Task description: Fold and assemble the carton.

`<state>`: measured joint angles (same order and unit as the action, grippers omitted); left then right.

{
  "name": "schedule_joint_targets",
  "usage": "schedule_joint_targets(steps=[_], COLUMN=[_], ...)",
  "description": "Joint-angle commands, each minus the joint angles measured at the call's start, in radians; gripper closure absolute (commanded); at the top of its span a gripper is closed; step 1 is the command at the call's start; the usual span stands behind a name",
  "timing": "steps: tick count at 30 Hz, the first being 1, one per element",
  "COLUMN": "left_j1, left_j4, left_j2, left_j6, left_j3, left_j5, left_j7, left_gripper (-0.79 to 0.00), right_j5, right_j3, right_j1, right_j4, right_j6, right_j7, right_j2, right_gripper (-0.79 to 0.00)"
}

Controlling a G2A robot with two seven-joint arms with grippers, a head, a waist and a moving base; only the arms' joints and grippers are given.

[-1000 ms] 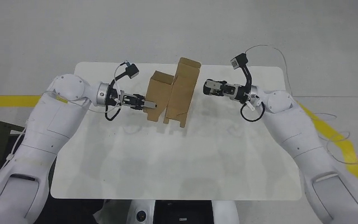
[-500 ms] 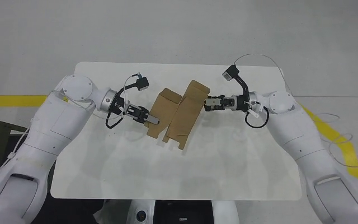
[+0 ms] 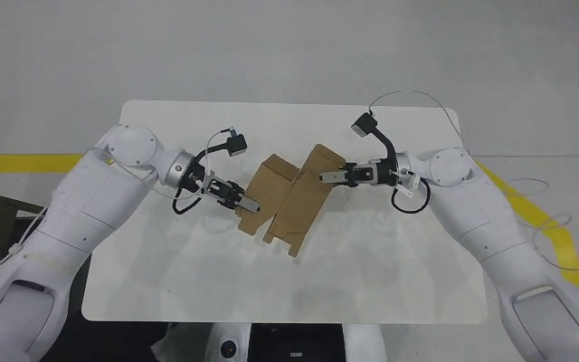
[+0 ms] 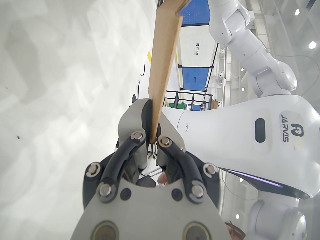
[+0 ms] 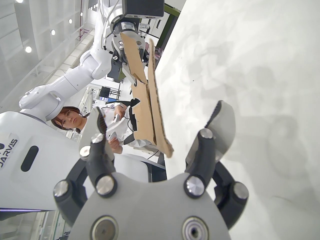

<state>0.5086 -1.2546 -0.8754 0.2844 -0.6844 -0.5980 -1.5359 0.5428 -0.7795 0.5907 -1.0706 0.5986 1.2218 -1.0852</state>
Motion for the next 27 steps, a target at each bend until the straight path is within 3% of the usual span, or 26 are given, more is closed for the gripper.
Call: schedule_joint_targets(steps=[1,6,9,12,14,15,16,27], left_j1=[-0.003,-0.013,-0.018,-0.021,-0.024,-0.025,-0.025,-0.020], left_j4=[0.001,0.004,0.007,0.012,0.017,0.018,0.019,0.108], left_j2=[0.003,0.010,0.012,0.013,0.014,0.014,0.015,0.009], left_j6=[0.000,0.000,0.000,0.000,0.003,0.007,0.010,0.126], left_j3=[0.008,0.026,0.034,0.040,0.041,0.040,0.040,-0.019], left_j5=[-0.006,-0.013,-0.016,-0.020,-0.024,-0.023,-0.026,-0.088], left_j7=[0.000,0.000,0.000,0.000,0.002,0.007,0.010,0.145], left_gripper=[0.000,0.000,0.000,0.000,-0.277,-0.727,-0.785,-0.785], right_j5=[0.008,0.039,0.061,0.079,0.086,0.090,0.095,0.133], right_j3=[0.005,0.021,0.031,0.039,0.043,0.045,0.046,0.014], right_j1=[0.000,0.001,0.002,0.001,0.000,0.000,0.000,0.001], right_j4=[-0.003,-0.006,-0.008,-0.011,-0.009,-0.007,-0.005,0.049], right_j6=[0.000,-0.006,-0.013,-0.020,-0.022,-0.022,-0.020,0.068], right_j7=[0.000,0.006,0.013,0.020,0.022,0.022,0.020,-0.069], right_j2=[0.003,0.010,0.012,0.014,0.016,0.017,0.017,0.017], right_gripper=[-0.194,-0.052,0.000,0.000,0.000,0.000,0.000,0.000])
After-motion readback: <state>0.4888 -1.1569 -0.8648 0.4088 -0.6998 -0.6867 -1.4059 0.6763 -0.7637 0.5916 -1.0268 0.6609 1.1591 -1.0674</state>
